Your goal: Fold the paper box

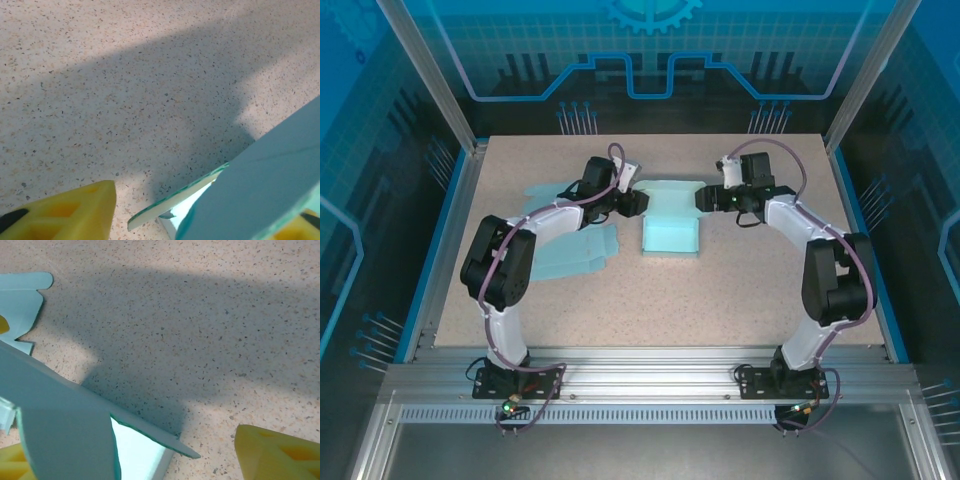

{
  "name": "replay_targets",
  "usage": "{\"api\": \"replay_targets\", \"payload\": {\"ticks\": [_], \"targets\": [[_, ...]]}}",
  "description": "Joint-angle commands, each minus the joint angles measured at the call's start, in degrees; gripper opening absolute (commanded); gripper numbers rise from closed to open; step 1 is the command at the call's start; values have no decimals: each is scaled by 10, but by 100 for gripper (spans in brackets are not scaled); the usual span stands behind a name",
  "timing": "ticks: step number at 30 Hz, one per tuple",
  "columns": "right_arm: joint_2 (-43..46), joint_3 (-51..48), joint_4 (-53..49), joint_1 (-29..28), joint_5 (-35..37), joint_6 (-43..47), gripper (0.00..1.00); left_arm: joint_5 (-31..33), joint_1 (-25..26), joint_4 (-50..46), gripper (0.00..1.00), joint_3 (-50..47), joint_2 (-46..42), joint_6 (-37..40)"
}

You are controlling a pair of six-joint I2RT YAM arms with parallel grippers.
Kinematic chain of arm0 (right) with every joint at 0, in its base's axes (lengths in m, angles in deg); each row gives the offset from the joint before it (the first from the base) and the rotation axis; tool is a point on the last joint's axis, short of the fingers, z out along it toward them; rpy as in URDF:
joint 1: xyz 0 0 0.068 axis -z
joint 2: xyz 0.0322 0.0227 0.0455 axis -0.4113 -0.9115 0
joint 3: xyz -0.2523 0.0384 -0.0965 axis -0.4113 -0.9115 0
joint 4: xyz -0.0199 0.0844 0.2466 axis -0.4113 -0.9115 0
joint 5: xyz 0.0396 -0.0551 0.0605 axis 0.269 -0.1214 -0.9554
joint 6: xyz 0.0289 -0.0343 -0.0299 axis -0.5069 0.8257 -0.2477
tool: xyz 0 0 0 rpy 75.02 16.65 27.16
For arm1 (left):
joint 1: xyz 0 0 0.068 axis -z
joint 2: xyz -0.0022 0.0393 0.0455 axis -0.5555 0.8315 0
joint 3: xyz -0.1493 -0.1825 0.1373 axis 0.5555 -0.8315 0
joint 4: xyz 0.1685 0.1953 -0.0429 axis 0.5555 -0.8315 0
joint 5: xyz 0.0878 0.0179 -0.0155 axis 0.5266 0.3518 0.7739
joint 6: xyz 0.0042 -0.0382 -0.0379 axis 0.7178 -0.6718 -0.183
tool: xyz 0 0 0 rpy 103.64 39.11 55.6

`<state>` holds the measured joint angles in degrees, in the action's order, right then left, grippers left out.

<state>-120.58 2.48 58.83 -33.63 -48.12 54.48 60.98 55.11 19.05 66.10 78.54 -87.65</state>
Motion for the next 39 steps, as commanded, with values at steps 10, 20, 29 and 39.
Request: {"api": "replay_targets", "payload": {"ticks": [10,20,29,39], "targets": [[-8,6,21,0,-43,-18,46,-43,3,2,30,17,13,-3],[48,-55,37,-26,28,-79,35,30,47,20,22,-7,-20,-53],[112,-99,53,-104,162,-99,21,98,91,75,16,-51,-58,-200],[127,-150,133,-143,203,-131,15,132,139,132,17,-93,-74,-270]]}}
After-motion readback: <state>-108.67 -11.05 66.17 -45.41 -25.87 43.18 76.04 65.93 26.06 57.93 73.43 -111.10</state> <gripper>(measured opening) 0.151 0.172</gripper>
